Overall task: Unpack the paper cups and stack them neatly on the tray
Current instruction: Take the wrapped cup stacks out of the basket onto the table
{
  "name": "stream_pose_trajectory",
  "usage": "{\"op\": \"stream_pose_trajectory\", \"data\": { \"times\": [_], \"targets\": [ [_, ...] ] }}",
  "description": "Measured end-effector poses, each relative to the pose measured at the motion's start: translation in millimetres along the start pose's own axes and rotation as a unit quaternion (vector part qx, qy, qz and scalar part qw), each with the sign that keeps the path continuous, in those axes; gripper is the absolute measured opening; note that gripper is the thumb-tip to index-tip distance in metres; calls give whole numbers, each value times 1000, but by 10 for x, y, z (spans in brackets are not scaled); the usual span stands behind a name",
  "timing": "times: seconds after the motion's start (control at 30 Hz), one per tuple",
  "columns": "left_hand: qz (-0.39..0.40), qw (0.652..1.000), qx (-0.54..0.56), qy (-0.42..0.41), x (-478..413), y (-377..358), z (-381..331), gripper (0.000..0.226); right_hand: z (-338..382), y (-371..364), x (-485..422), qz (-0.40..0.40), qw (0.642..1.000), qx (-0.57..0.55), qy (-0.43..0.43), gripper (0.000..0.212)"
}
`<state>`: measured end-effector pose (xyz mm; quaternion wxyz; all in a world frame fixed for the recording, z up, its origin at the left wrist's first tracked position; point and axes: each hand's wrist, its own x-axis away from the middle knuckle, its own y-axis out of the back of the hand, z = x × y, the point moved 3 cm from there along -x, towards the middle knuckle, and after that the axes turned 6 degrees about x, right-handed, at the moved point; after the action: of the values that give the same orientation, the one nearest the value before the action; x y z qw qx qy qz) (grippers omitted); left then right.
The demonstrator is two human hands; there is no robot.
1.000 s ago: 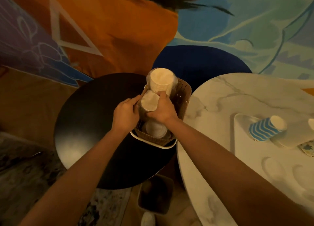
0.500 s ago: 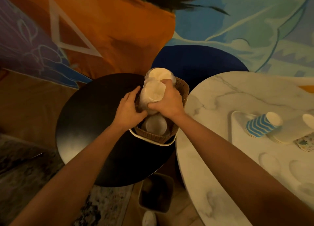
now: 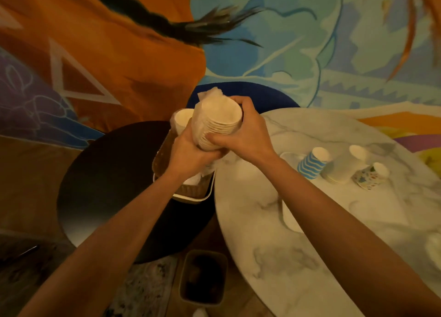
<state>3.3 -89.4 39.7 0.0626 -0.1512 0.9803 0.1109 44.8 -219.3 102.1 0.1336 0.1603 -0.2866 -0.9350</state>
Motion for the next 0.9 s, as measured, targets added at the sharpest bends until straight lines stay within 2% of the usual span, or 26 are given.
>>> {"op": "stream_pose_trajectory", "data": {
  "times": [0.1, 0.2, 0.27, 0.37, 0.47, 0.63, 0.7, 0.9],
  "targets": [
    [15, 1000, 21, 11, 249, -357, -140, 70, -99, 380, 291, -12, 1000, -13, 8, 78],
    [20, 999, 26, 37, 557, -746, -149, 78, -244, 784, 634, -47, 998, -28, -7, 70],
    [24, 998, 26, 48, 785, -1036, -157, 79, -386, 1059, 894, -77, 996, -47, -24, 56],
    [36, 997, 38, 58, 1131, -1471, -164, 67, -749, 1379, 1332, -115, 989, -59, -68, 26],
    [31, 996, 27, 78, 1429, -1850, -78, 80, -1292, 1468, 1819, -112, 985, -10, -131, 20],
    [56, 993, 3, 100, 1766, -2375, 76, 83, -2062, 1426, 2534, 19, 969, 123, -212, 42],
    [66, 992, 1, 111, 1857, -2533, 127, 80, -2240, 1416, 2766, 80, 962, 167, -199, 50],
    [104, 988, -33, 108, 1989, -2952, 110, 95, -2617, 1403, 3263, 198, 920, 290, -172, 63]
  ]
}}
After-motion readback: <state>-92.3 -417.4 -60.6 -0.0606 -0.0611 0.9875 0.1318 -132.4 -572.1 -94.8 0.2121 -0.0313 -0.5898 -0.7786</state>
